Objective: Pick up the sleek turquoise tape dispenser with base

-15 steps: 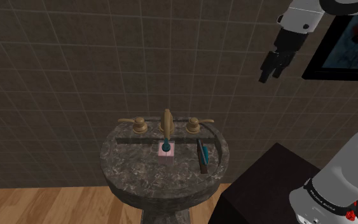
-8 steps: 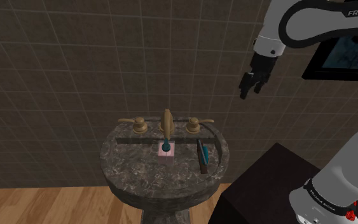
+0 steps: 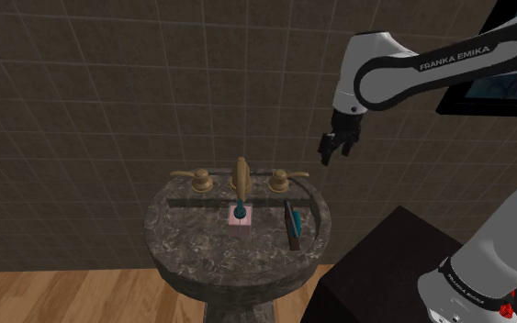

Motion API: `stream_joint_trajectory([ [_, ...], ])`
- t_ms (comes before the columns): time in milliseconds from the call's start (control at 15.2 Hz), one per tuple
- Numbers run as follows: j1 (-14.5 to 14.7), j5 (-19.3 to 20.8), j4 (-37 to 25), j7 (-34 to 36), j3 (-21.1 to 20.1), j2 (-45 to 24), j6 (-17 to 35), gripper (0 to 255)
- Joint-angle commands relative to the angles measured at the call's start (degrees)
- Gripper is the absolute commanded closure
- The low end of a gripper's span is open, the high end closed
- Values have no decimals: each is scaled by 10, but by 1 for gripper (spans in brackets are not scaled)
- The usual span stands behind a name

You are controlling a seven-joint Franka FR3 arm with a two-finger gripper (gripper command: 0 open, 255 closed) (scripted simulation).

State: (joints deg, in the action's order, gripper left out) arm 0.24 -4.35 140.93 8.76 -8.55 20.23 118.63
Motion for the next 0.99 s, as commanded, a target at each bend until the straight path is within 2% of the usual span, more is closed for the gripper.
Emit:
stream_joint_trajectory([
  [0, -1, 5, -6, 9, -7, -47, 33, 0],
  [462, 0, 33, -41, 49, -24, -203, 123, 0],
  [924, 14, 75, -109, 94, -21, -366, 185, 0],
])
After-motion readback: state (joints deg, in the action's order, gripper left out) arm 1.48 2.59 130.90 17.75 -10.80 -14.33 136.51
